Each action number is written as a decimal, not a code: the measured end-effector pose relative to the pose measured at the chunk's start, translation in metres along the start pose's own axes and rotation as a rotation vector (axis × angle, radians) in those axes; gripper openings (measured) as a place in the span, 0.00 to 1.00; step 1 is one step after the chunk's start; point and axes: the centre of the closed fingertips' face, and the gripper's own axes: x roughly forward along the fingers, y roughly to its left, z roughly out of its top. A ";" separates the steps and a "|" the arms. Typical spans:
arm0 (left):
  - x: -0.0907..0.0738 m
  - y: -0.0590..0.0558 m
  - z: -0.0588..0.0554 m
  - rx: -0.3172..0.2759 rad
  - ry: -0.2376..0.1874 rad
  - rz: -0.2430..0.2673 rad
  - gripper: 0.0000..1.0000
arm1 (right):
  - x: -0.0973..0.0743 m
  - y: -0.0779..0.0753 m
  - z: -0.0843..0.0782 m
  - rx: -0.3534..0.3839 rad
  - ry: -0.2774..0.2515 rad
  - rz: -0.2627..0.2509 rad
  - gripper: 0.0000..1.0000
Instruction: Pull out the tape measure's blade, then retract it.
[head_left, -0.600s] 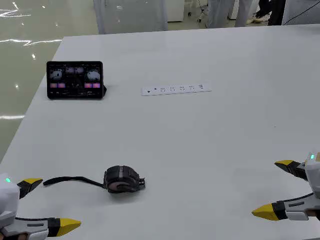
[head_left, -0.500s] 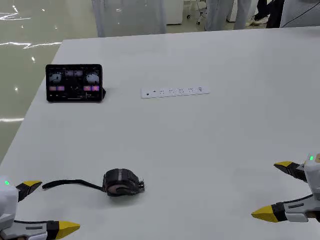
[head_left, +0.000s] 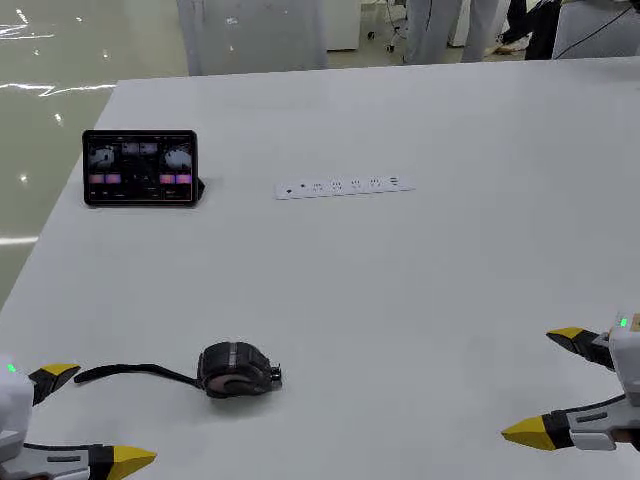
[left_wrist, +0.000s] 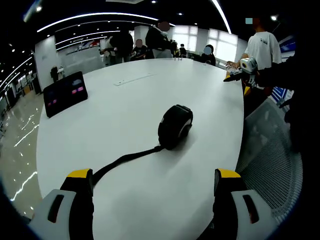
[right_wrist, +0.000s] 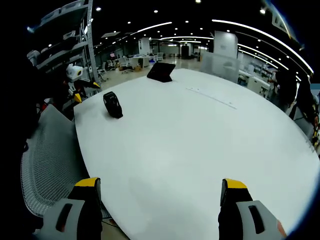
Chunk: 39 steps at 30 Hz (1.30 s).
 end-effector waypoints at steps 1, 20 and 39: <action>0.001 -0.001 0.001 0.001 -0.004 -0.004 0.99 | 0.000 -0.004 0.004 -0.035 -0.024 -0.016 0.99; 0.024 -0.012 0.026 0.160 0.050 -0.102 0.99 | 0.030 0.006 0.009 -0.049 -0.001 0.069 0.99; 0.050 -0.015 0.036 0.308 0.164 -0.223 0.99 | 0.079 0.018 0.052 -0.153 -0.011 0.144 0.99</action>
